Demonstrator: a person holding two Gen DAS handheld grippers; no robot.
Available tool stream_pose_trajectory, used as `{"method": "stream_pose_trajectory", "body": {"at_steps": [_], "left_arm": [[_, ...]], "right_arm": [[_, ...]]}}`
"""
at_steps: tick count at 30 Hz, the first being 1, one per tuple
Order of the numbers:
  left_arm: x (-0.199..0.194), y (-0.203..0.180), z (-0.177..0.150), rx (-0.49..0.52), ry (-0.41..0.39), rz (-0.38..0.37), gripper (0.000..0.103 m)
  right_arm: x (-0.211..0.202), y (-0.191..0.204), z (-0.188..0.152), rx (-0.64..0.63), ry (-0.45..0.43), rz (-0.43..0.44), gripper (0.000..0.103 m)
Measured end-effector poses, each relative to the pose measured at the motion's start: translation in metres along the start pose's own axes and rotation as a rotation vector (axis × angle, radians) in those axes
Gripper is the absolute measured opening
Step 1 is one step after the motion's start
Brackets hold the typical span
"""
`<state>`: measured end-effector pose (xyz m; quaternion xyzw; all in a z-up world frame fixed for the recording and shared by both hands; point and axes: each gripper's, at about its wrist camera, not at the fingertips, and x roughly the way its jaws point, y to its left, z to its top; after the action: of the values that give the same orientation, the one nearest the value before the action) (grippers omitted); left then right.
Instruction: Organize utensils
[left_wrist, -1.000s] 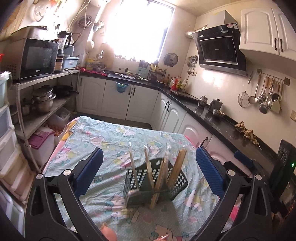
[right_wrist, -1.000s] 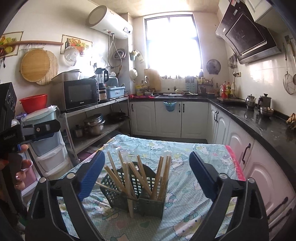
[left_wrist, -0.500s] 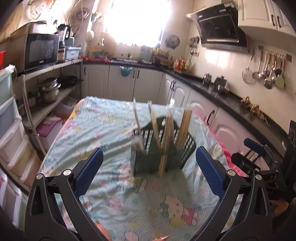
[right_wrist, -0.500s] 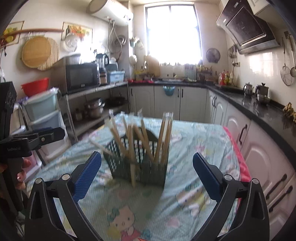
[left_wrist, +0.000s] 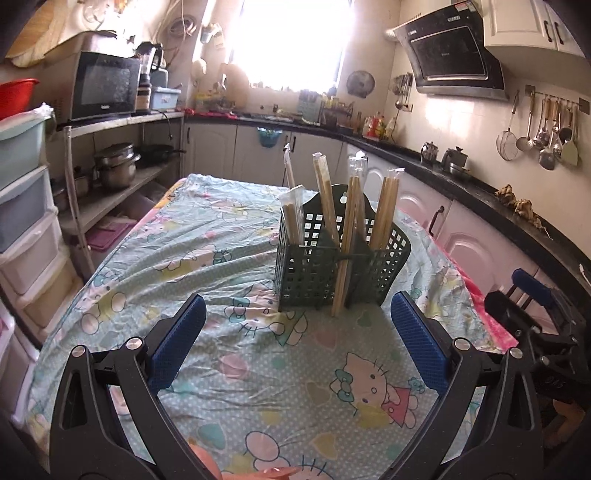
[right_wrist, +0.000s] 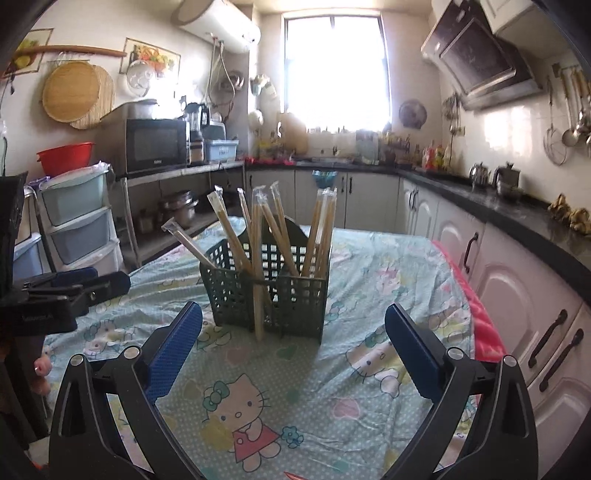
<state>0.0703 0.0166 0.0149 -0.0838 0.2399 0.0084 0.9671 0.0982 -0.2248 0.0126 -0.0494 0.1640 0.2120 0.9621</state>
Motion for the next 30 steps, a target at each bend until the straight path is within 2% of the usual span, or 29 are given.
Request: {"method": "stream_pose_trajectory", "body": {"at_steps": [5,16,30], "left_arm": [[-0.006,-0.003,-0.016,0.009,-0.058,0.014,0.092],[-0.013,-0.009,-0.032,0.016,-0.117,0.007,0.092],[-0.017,-0.008,-0.033,0.007,-0.133,0.002,0.092]], "right_arm": [[-0.012,0.004,-0.016,-0.026,-0.079,-0.035,0.096],[-0.032,0.008,-0.030,0.001,-0.230,-0.104,0.097],[-0.029,0.005,-0.035,0.024,-0.216,-0.108,0.097]]}}
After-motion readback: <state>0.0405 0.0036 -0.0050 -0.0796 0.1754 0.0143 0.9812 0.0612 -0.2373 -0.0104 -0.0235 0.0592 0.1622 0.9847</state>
